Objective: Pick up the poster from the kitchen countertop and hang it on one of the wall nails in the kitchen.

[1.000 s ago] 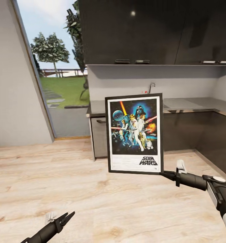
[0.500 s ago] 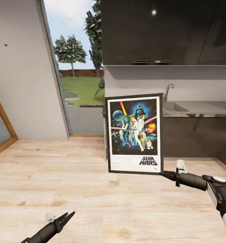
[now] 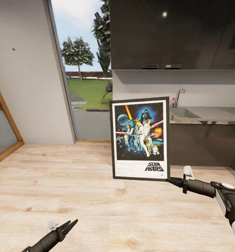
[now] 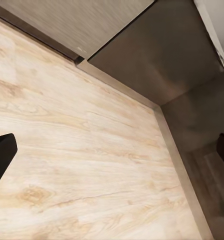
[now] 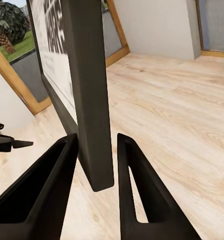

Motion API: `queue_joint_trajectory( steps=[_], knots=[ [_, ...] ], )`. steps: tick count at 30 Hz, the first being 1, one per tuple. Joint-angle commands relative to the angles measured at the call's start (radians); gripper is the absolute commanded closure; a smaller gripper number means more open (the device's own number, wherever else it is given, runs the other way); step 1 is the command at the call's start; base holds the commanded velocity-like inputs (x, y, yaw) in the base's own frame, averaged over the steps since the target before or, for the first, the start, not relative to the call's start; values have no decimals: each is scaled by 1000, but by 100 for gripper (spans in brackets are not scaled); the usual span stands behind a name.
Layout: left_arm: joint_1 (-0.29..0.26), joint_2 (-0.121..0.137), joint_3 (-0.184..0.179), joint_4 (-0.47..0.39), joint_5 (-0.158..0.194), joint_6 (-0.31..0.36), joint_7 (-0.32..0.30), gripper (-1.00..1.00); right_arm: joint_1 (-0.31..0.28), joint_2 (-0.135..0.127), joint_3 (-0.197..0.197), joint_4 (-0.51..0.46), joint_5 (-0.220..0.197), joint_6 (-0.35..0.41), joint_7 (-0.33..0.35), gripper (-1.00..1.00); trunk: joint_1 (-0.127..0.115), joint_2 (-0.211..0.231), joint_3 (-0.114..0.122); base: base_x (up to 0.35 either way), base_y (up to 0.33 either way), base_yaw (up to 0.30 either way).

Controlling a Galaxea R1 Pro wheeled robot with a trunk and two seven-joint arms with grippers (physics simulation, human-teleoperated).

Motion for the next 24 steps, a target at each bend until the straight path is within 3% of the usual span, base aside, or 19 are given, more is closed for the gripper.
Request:
queue_joint_trajectory(
  steps=[1,6,9,10,13,17,24],
  knots=[
    [-1,0,-9,2,10,-5,-2,-100,-1,0,-2,0,-1,11,4,100,-4,7,2,0,0,2],
    [0,1,-9,2,10,-5,13,-100,-1,0,-2,2,0,11,4,100,-23,42,18,0,0,0],
    [3,1,-9,3,11,-3,80,-100,-1,0,-3,2,0,11,4,100,-35,63,27,0,0,0],
    [6,0,-9,4,12,-3,135,-100,-1,0,-4,1,0,11,4,100,-38,70,30,0,0,0],
    [8,0,-9,3,13,-3,163,-100,-1,0,-5,1,0,11,4,100,-50,91,40,0,0,0],
    [9,4,-9,2,13,-5,152,-100,-1,0,-6,0,0,11,4,100,-65,119,52,0,0,0],
    [68,27,-9,2,11,-10,42,-100,-1,0,-6,0,-1,11,5,100,-92,168,74,0,0,0]
  ],
)
